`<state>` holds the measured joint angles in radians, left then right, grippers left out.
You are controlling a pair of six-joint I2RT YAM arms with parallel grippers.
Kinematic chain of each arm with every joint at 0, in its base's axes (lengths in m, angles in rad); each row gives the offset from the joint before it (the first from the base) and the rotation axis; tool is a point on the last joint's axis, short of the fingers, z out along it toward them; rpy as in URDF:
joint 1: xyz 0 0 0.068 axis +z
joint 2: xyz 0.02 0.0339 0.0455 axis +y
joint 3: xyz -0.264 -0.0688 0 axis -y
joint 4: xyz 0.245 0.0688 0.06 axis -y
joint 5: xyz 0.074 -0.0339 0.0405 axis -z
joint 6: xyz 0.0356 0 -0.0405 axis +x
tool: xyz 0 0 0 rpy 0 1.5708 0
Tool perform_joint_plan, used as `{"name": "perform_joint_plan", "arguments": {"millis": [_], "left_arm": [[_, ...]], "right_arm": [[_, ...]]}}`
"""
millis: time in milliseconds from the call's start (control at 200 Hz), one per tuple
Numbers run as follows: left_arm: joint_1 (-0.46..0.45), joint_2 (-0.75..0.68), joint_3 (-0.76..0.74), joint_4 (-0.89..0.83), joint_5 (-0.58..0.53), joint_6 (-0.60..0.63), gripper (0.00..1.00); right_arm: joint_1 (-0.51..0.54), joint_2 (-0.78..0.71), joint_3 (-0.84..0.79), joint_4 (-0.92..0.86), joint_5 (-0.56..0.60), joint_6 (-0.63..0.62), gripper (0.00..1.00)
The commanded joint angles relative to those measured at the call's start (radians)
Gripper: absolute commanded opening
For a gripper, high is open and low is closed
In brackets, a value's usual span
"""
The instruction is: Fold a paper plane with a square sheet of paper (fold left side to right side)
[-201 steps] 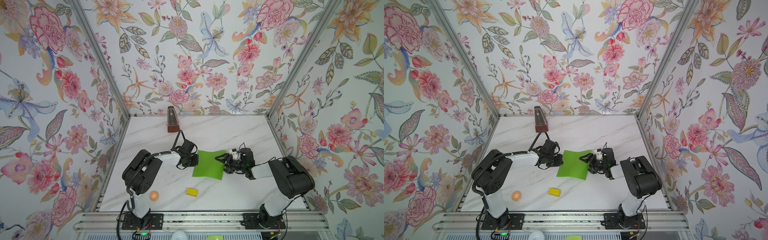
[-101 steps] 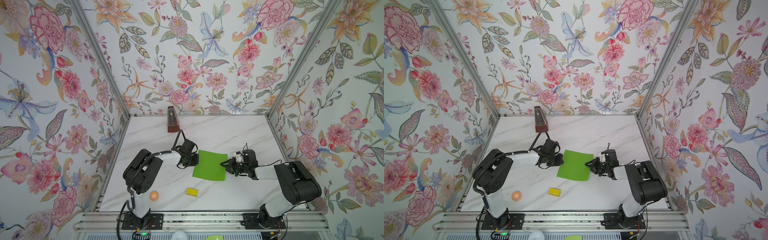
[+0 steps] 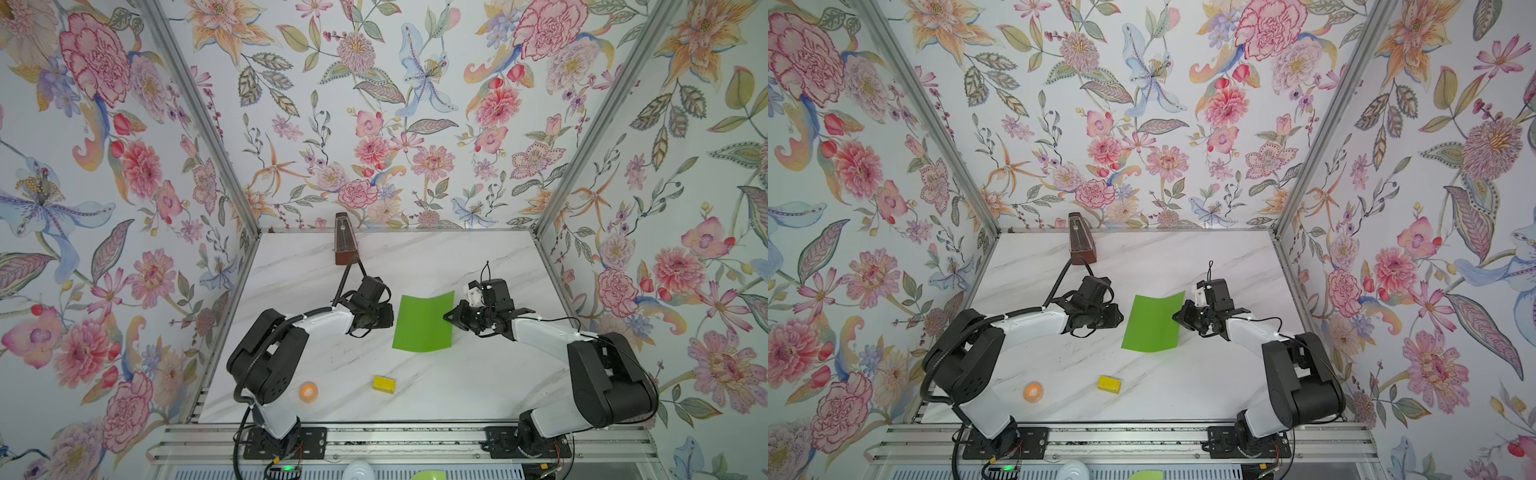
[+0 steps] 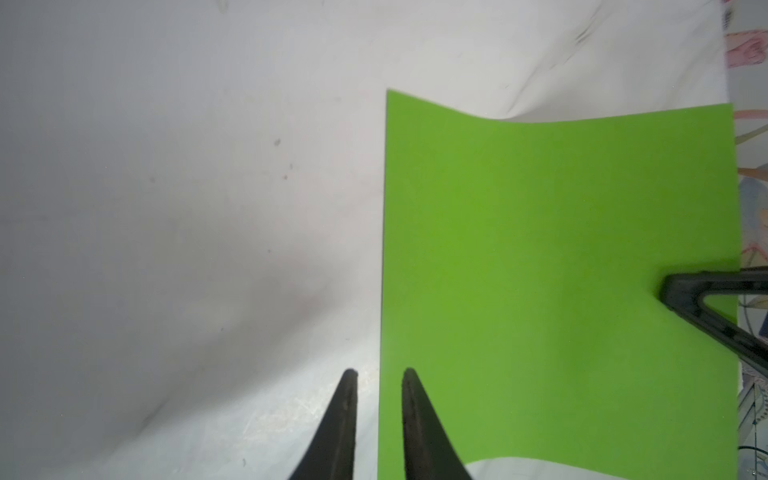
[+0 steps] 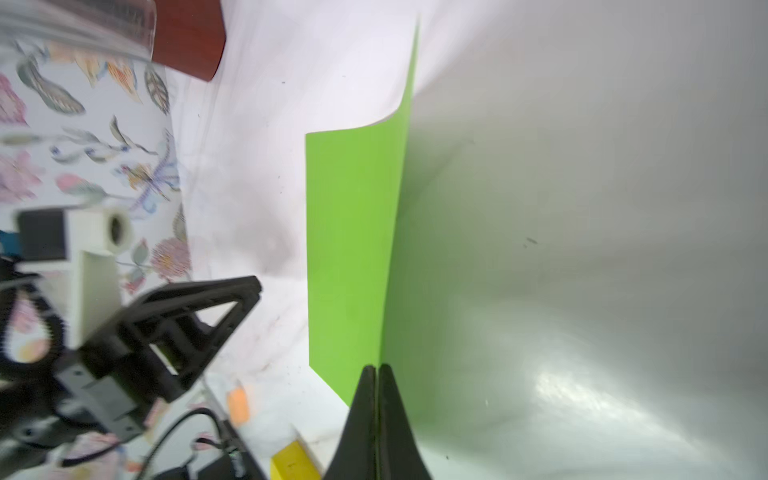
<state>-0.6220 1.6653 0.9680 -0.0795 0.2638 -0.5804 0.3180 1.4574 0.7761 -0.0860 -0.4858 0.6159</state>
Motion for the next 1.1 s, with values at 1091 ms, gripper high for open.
{"name": "perform_joint_plan", "arguments": {"millis": [1091], "left_arm": [[-0.012,-0.55,-0.326,1.155,0.296,0.32,0.65]], "right_arm": [[0.225,-0.738,0.251,0.059,-0.072,-0.692,0.0]]}}
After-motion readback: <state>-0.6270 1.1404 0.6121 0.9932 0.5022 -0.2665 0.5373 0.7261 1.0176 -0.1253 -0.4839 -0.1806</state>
